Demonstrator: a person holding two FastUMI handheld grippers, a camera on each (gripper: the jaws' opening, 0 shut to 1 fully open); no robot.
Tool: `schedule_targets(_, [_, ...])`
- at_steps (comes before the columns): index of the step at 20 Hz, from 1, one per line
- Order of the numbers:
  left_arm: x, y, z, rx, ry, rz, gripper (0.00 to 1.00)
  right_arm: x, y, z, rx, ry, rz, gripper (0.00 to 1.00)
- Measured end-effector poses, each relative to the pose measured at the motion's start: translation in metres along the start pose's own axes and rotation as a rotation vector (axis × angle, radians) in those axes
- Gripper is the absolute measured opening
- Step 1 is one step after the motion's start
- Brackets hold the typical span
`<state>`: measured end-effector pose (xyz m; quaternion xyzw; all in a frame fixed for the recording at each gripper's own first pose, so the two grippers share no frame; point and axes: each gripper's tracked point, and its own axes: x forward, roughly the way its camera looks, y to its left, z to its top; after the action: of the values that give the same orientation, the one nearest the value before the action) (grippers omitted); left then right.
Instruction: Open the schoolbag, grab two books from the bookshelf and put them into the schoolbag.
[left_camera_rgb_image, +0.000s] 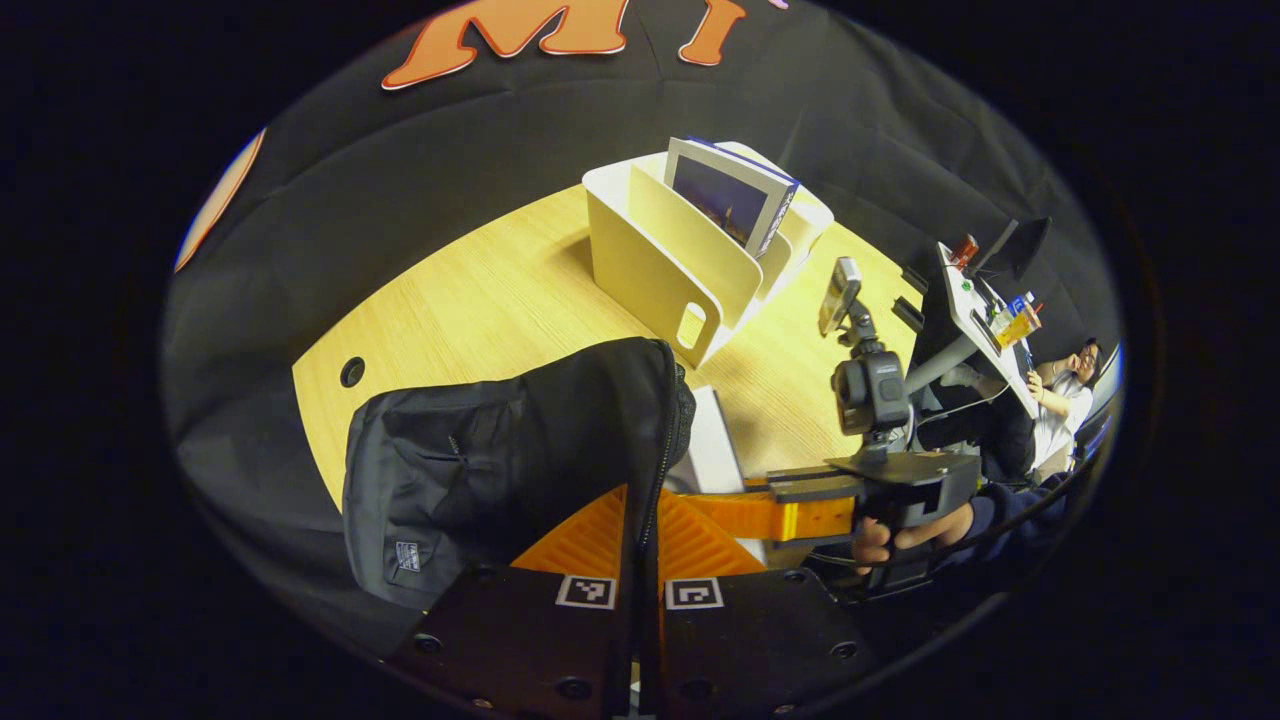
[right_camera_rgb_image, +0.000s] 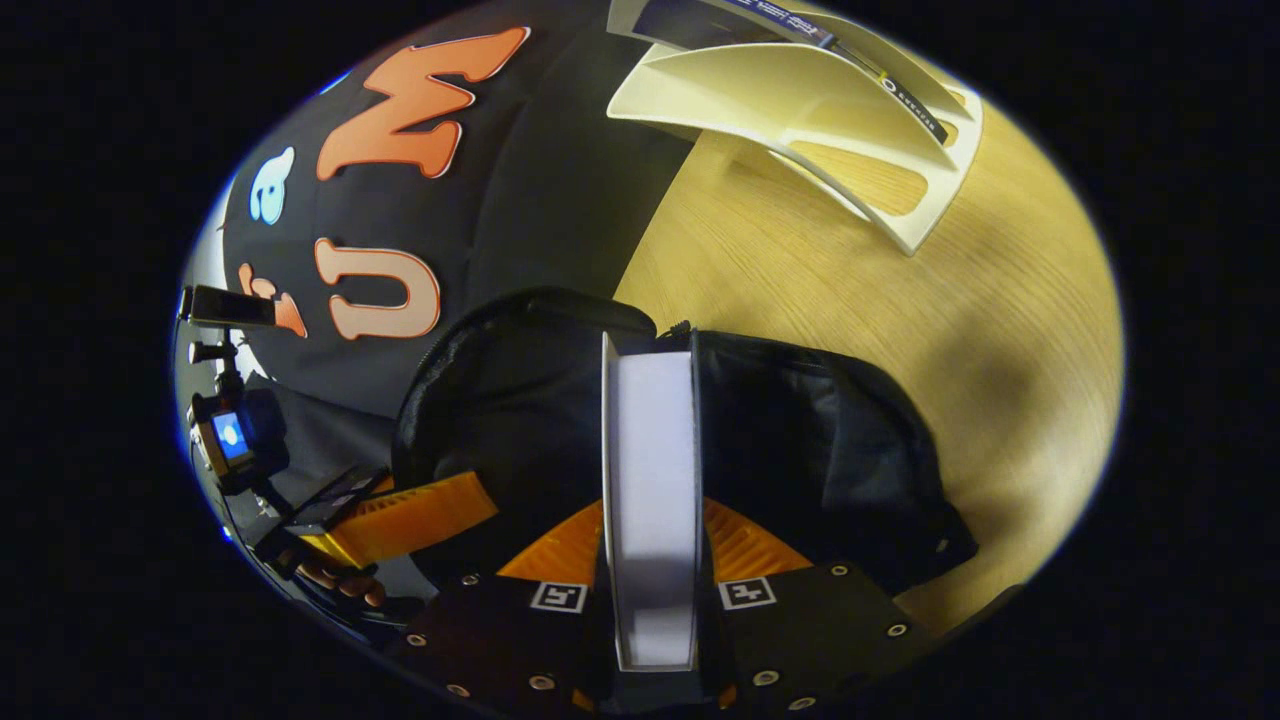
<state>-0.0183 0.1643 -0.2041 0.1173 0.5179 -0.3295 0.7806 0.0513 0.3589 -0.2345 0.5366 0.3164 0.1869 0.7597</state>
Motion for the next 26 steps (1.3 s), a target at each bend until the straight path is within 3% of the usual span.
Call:
schedule_targets(3, [0.003, 0.000, -0.002, -0.005, 0.001, 0.003, 0.04, 0.021, -0.001, 0.001, 0.050, -0.009, 0.028, 0.34])
schedule_targets(7, [0.009, -0.002, -0.005, -0.024, 0.009, -0.002, 0.04, 0.039, -0.006, -0.012, 0.054, 0.030, -0.009, 0.38])
schedule_targets(8, [0.010, 0.000, -0.007, -0.036, 0.012, 0.000, 0.04, 0.039, -0.015, -0.015, 0.025, 0.057, -0.069, 0.39])
schedule_targets(10, [0.010, 0.006, -0.007, -0.048, 0.009, 0.013, 0.04, 0.033, -0.034, -0.020, -0.060, 0.121, -0.180, 0.53])
schedule_targets(11, [0.010, 0.007, -0.005, -0.051, 0.005, 0.017, 0.04, 0.033, -0.041, -0.021, -0.109, 0.155, -0.210, 0.48])
schedule_targets(12, [0.013, 0.008, -0.006, -0.046, 0.002, 0.020, 0.04, 0.027, -0.046, -0.019, -0.147, 0.171, -0.235, 0.69])
schedule_targets(13, [0.013, 0.008, -0.007, -0.041, 0.000, 0.023, 0.04, 0.024, -0.050, -0.013, -0.184, 0.171, -0.253, 0.83])
schedule_targets(15, [0.015, 0.010, -0.008, -0.045, -0.003, 0.031, 0.04, 0.015, -0.062, -0.002, -0.252, 0.184, -0.293, 0.97])
schedule_targets(20, [0.018, 0.009, -0.014, -0.067, -0.014, 0.069, 0.04, -0.030, -0.064, 0.043, -0.386, 0.122, -0.358, 0.98])
schedule_targets(26, [0.023, 0.001, -0.016, -0.056, -0.014, 0.144, 0.04, -0.098, -0.038, 0.112, -0.529, -0.031, -0.394, 0.98])
